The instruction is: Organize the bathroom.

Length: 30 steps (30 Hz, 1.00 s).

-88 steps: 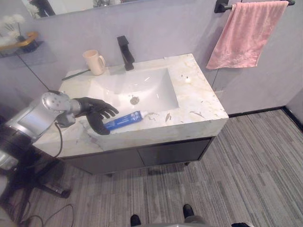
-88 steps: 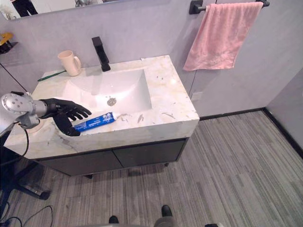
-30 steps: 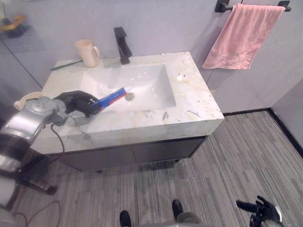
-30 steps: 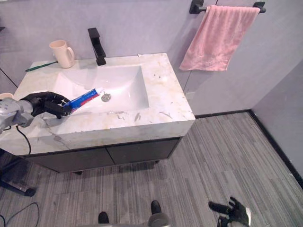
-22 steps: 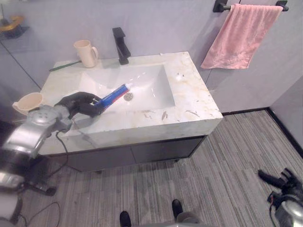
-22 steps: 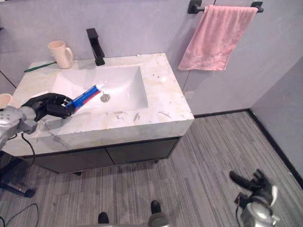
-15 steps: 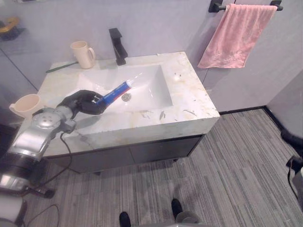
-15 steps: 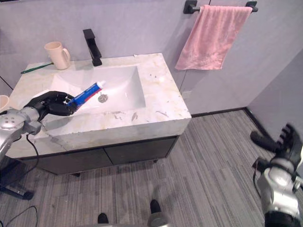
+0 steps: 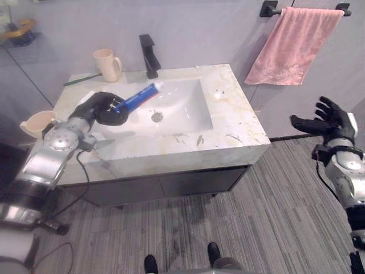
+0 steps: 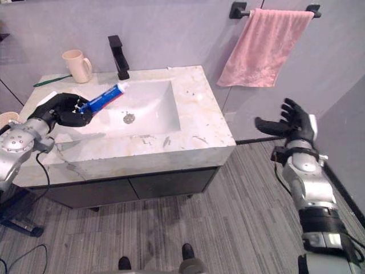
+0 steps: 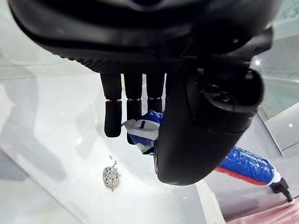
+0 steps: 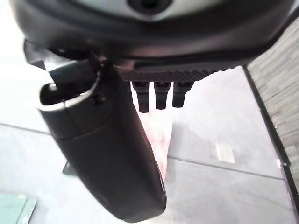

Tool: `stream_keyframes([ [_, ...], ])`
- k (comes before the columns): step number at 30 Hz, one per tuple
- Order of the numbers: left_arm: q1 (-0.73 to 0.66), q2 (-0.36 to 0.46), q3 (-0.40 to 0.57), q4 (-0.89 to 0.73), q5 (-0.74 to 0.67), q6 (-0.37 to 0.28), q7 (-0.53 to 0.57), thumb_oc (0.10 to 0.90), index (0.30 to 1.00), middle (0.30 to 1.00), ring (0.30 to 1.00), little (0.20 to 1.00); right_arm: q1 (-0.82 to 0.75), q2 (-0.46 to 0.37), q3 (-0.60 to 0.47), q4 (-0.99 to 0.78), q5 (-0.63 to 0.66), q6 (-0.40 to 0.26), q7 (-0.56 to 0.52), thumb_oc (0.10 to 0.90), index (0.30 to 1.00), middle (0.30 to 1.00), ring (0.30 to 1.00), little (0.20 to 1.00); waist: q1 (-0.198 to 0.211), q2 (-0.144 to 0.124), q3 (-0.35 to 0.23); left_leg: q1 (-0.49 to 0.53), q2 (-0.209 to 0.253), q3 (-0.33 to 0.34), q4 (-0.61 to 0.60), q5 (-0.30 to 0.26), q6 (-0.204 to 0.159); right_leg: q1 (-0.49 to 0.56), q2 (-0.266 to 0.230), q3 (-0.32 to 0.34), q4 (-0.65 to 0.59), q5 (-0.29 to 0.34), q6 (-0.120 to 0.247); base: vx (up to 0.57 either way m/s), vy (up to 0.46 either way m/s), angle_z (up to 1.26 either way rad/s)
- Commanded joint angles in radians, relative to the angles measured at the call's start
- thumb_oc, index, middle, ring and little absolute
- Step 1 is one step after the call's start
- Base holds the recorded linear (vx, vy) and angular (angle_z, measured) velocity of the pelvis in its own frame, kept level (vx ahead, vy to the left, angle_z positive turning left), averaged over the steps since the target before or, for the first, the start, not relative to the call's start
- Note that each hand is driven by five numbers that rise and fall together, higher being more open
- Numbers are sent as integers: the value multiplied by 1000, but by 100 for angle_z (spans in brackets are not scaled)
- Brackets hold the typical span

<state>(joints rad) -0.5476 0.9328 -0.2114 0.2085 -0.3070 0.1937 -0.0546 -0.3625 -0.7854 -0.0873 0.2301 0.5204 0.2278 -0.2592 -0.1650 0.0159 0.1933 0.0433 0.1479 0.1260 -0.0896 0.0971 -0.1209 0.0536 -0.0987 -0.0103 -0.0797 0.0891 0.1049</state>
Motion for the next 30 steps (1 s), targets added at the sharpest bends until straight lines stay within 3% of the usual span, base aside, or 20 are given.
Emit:
stream_keyframes([
  [1, -228, -9, 19, -13, 12, -162, 95, 400, 300, 300, 300, 300, -168, -108, 24, -86, 1, -62, 17, 800, 900, 900, 900, 900, 18, 2, -138, 30, 78, 25, 2, -26, 0, -19, -27, 10, 21, -52, 27, 39, -35, 7],
  [8, -229, -44, 14, -19, 4, -170, 127, 400, 300, 300, 300, 300, -286, -88, 96, -93, 27, -31, 25, 800, 900, 900, 900, 900, 40, -11, -149, 33, 82, 16, 2, -25, -4, -6, -26, 2, 16, -54, 26, 25, -28, 4],
  [17, -226, -172, 31, -22, -101, -146, 182, 400, 300, 300, 300, 300, -455, 5, 173, -116, 251, -7, -5, 800, 900, 900, 900, 900, 73, -33, -169, 27, 89, -6, 2, -13, -8, 3, -24, -14, 8, -47, 24, 18, -23, 3],
  [30, -302, -213, -21, -6, -52, -156, 187, 400, 300, 300, 300, 300, -611, 51, 273, -83, 266, 55, 12, 800, 900, 900, 900, 900, 86, -50, -205, 28, 94, -12, 2, -9, -12, 16, -25, -21, -4, -43, 28, 27, -13, 5],
])
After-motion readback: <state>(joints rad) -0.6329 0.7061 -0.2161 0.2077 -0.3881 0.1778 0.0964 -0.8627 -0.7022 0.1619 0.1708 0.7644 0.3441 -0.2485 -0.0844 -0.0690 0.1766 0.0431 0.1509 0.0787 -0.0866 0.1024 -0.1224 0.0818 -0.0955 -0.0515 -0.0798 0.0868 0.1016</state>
